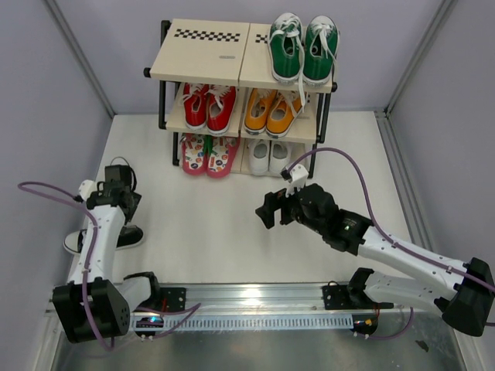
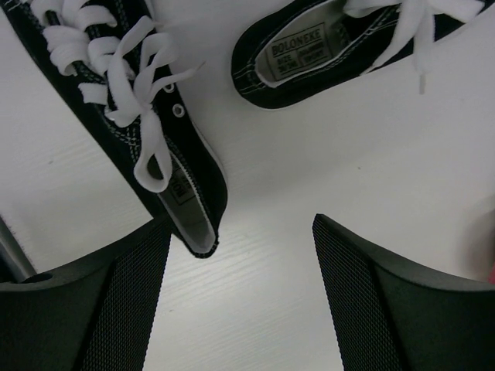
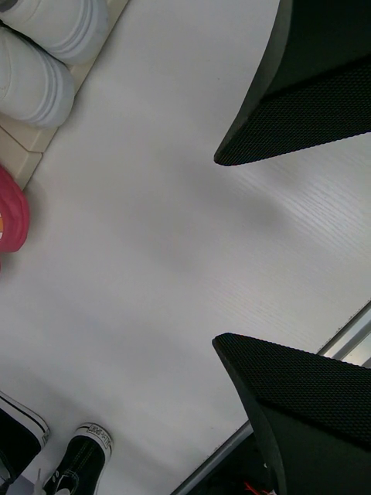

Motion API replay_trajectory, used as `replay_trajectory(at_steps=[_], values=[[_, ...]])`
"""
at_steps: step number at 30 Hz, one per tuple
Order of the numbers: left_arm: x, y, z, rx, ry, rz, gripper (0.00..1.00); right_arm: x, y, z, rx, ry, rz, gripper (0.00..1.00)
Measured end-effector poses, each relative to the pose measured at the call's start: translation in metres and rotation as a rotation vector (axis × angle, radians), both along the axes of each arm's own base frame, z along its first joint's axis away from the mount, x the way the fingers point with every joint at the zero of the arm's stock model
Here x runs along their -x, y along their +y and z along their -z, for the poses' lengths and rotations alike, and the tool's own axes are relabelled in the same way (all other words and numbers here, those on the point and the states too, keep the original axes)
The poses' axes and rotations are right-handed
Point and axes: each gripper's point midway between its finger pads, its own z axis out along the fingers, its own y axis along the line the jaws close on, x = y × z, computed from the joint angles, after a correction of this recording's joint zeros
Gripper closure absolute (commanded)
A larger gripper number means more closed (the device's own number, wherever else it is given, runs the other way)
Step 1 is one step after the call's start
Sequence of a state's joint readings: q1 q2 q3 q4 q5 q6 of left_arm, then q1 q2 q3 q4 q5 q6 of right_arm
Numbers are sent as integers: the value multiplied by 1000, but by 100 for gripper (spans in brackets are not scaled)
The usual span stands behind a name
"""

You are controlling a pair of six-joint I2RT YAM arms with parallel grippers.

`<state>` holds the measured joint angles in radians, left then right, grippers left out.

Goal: Place and organize the shoes onto the shoe shelf
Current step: Pick up the shoe at the center of the board.

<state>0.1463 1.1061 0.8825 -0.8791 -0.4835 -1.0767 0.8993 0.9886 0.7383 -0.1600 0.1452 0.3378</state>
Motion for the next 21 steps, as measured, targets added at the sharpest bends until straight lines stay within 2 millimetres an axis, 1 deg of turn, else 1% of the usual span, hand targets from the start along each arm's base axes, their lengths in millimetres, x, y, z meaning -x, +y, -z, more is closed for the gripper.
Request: replay_trajectory(at_steps=[1, 3, 6, 7, 10, 13, 14, 15, 17, 21], values=[[6, 0, 3, 0, 12, -12, 24, 0, 0, 1, 1, 2, 1, 7], [10, 1, 4, -7, 25, -21, 25, 0, 0, 1, 0, 2, 2, 7], [7, 4, 2, -24, 36, -6, 28, 0, 0, 1, 0, 2, 2, 7], [3, 5, 0, -29, 34, 4, 28, 0, 0, 1, 0, 2, 2, 7], [-21, 10, -15, -62, 43, 70, 28, 0, 0, 2, 2, 3, 2, 7], [-56, 15, -30, -100, 50, 187, 24, -1, 1, 6, 10, 12, 4, 7], [-67, 15, -31, -111, 56, 234, 24, -1, 1, 8, 14, 17, 5, 7], [-75, 16, -30, -122, 70, 280, 24, -1, 2, 9, 17, 22, 6, 7], [-84, 18, -23, -147, 114, 361, 24, -2, 2, 13, 29, 35, 7, 7], [-87, 25, -3, -167, 214, 474, 28, -4, 4, 15, 41, 50, 12, 7]])
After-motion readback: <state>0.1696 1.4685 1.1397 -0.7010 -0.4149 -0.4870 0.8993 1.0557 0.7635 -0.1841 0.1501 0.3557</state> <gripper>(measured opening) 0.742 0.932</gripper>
